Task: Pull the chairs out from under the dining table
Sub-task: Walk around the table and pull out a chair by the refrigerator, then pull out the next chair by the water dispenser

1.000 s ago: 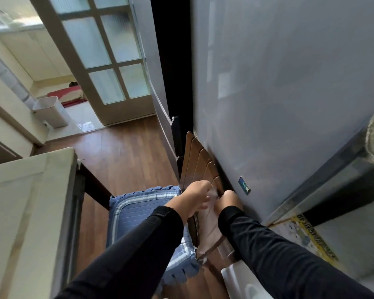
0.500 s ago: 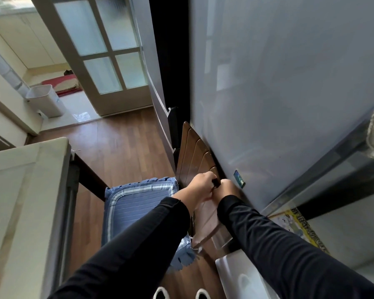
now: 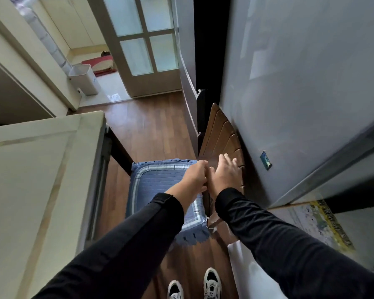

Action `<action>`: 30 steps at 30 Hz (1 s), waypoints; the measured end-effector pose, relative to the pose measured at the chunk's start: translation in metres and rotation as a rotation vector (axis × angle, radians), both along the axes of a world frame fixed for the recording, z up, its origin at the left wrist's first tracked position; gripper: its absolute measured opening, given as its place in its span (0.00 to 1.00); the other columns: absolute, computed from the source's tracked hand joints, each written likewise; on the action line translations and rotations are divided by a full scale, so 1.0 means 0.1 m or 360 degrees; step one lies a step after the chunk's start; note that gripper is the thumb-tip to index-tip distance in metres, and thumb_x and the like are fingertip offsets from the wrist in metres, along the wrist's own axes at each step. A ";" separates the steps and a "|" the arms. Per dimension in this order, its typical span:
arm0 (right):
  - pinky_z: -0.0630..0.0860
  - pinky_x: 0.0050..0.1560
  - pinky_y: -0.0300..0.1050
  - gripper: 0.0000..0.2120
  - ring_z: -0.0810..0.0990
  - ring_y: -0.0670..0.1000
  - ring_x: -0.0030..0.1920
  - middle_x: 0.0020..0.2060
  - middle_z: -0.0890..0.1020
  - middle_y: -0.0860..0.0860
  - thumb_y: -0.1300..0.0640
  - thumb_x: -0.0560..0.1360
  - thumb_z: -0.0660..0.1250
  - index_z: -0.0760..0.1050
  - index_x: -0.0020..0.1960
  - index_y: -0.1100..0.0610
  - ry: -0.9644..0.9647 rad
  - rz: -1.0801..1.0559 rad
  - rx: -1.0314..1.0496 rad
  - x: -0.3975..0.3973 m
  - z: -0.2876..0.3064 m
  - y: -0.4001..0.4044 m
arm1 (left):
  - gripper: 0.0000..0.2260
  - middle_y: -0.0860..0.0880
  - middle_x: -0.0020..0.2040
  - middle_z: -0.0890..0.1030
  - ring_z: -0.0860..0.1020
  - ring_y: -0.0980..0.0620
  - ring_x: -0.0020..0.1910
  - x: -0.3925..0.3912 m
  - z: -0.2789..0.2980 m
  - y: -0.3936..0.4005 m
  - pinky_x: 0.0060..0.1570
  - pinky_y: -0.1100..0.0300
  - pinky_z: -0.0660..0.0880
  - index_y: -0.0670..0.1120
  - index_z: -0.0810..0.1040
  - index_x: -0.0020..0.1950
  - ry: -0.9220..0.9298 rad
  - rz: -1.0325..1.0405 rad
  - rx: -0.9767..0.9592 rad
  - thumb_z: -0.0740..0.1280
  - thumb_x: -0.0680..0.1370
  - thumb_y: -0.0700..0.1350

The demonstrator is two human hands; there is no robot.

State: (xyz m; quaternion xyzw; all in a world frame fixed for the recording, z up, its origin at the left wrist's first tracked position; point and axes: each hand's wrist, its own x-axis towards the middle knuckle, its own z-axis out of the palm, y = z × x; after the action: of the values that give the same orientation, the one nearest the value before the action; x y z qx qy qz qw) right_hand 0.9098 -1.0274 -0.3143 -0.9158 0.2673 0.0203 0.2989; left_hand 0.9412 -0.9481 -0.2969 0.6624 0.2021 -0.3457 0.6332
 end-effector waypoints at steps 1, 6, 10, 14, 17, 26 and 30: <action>0.53 0.76 0.52 0.26 0.56 0.57 0.77 0.76 0.63 0.55 0.53 0.78 0.58 0.62 0.74 0.59 -0.0013 0.0003 0.0042 -0.02 0.00 0.07 | 0.14 0.46 0.53 0.79 0.76 0.46 0.49 -0.02 -0.01 0.08 0.52 0.49 0.75 0.43 0.77 0.58 0.0003 0.0029 0.0001 0.60 0.79 0.49; 0.57 0.75 0.50 0.21 0.66 0.58 0.72 0.69 0.72 0.57 0.54 0.79 0.56 0.69 0.69 0.61 -0.0010 0.0154 0.0167 -0.22 0.02 0.43 | 0.15 0.43 0.61 0.80 0.79 0.45 0.53 -0.23 -0.07 0.47 0.48 0.52 0.76 0.43 0.76 0.59 -0.0013 0.0161 -0.0054 0.60 0.80 0.51; 0.64 0.71 0.53 0.20 0.70 0.59 0.68 0.65 0.75 0.58 0.51 0.79 0.55 0.72 0.65 0.62 0.0036 0.0133 0.0299 -0.49 0.06 0.79 | 0.13 0.48 0.55 0.81 0.80 0.48 0.54 -0.51 -0.06 0.82 0.47 0.53 0.80 0.46 0.77 0.55 -0.0059 0.0168 -0.0073 0.61 0.80 0.53; 0.70 0.64 0.53 0.21 0.73 0.60 0.64 0.63 0.77 0.60 0.47 0.80 0.52 0.72 0.63 0.60 0.0093 0.0158 0.0458 -0.87 0.10 1.30 | 0.14 0.49 0.48 0.83 0.81 0.50 0.48 -0.88 -0.05 1.27 0.32 0.61 0.77 0.46 0.79 0.53 -0.0046 0.0224 -0.0061 0.62 0.79 0.54; 0.70 0.65 0.55 0.24 0.74 0.61 0.64 0.64 0.76 0.61 0.46 0.81 0.50 0.70 0.67 0.61 0.0165 0.0211 0.0588 -1.23 0.05 1.69 | 0.17 0.48 0.47 0.83 0.81 0.48 0.49 -1.19 -0.16 1.60 0.42 0.56 0.78 0.45 0.79 0.57 -0.0058 0.0258 -0.0020 0.63 0.78 0.56; 0.73 0.63 0.55 0.23 0.77 0.59 0.60 0.60 0.79 0.58 0.43 0.81 0.50 0.73 0.64 0.57 0.0102 0.0217 0.0733 -1.93 0.16 2.12 | 0.17 0.45 0.51 0.84 0.82 0.44 0.53 -1.94 -0.21 2.05 0.55 0.48 0.79 0.47 0.82 0.48 -0.0045 0.0351 -0.0069 0.64 0.74 0.60; 0.73 0.63 0.56 0.23 0.78 0.58 0.59 0.59 0.80 0.57 0.43 0.81 0.50 0.73 0.63 0.57 0.0037 0.0286 0.0770 -2.14 0.25 2.11 | 0.19 0.44 0.51 0.85 0.83 0.43 0.52 -2.18 -0.08 2.06 0.57 0.47 0.78 0.45 0.81 0.50 -0.0132 0.0350 -0.0050 0.62 0.76 0.60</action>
State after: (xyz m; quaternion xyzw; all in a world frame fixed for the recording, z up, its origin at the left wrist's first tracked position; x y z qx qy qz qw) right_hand 0.6960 -0.8166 -0.2896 -0.8374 0.1758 0.1207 0.5032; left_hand 0.7233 -0.7423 -0.3050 0.6399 0.2417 -0.2496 0.6854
